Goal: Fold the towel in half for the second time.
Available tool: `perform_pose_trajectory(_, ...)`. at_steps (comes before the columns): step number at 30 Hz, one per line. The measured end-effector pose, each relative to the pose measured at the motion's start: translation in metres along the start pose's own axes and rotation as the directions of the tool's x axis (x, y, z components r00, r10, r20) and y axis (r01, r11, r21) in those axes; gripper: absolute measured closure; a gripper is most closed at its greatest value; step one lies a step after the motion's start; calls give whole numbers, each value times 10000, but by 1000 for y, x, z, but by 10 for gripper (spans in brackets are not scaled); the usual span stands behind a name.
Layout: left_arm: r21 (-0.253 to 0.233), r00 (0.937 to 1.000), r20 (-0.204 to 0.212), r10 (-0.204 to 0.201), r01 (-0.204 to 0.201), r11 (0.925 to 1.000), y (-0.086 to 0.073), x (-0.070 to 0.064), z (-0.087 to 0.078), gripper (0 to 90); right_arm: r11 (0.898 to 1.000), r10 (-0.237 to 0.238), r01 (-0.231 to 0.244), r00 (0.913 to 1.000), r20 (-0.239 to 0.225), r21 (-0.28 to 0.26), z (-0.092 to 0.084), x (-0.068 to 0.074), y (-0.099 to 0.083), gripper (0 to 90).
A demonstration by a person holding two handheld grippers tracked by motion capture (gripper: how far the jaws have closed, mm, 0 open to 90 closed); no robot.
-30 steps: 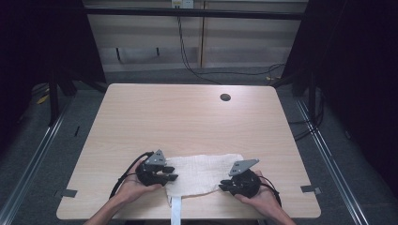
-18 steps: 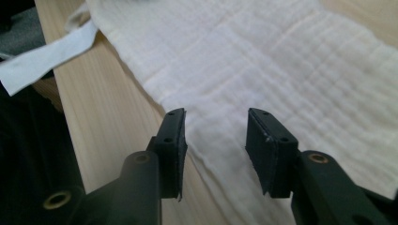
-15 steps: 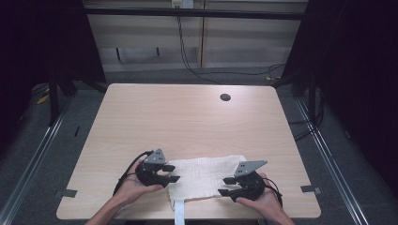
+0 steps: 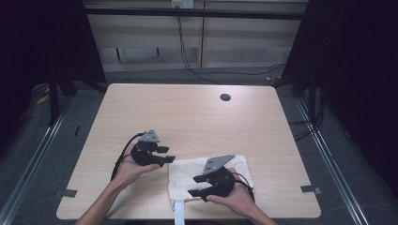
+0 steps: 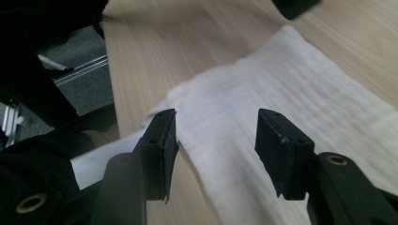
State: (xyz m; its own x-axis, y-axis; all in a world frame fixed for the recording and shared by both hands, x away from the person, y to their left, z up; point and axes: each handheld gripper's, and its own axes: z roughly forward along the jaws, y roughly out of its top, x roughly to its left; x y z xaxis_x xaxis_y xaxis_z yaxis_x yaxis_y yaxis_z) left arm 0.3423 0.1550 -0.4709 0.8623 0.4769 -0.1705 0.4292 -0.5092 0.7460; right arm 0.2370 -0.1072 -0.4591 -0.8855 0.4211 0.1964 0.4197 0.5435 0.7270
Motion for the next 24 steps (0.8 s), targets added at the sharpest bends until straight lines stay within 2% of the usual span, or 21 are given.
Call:
perform_pose_trajectory(2, 292, 9998, -172, 139, -134, 9995, -2, 1, 1, 486, 9996, -246, 248, 9996, -159, 132, 10, 4, 7, 494)
perform_pose_trajectory(4, 187, 9998, -206, -28, 32, 9998, -4, 3, 1, 473, 9989, -373, 379, 9990, -252, 275, 20, 6, 14, 508)
perform_pose_trajectory(9, 272, 9989, -471, -68, 80, 9996, -7, 6, 1, 434, 9949, -733, 766, 9960, -512, 662, 43, 9, 23, 518)
perform_pose_trajectory(15, 266, 9991, -416, -64, 75, 9996, -9, 7, 3, 426, 9927, -866, 920, 9938, -699, 776, 59, 12, 27, 528)
perform_pose_trajectory(20, 384, 9987, -499, -39, 58, 9992, -10, 7, 2, 420, 9894, -1033, 1100, 9920, -723, 953, 67, 15, 23, 509)
perform_pose_trajectory(22, 381, 9987, -505, -32, 51, 9993, -10, 7, 3, 416, 9863, -1140, 1195, 9920, -541, 1135, 70, 17, 21, 499)
perform_pose_trajectory(24, 345, 9986, -528, -18, 36, 9994, -10, 7, 2, 415, 9837, -1420, 1448, 9893, -336, 1065, 71, 17, 20, 486)
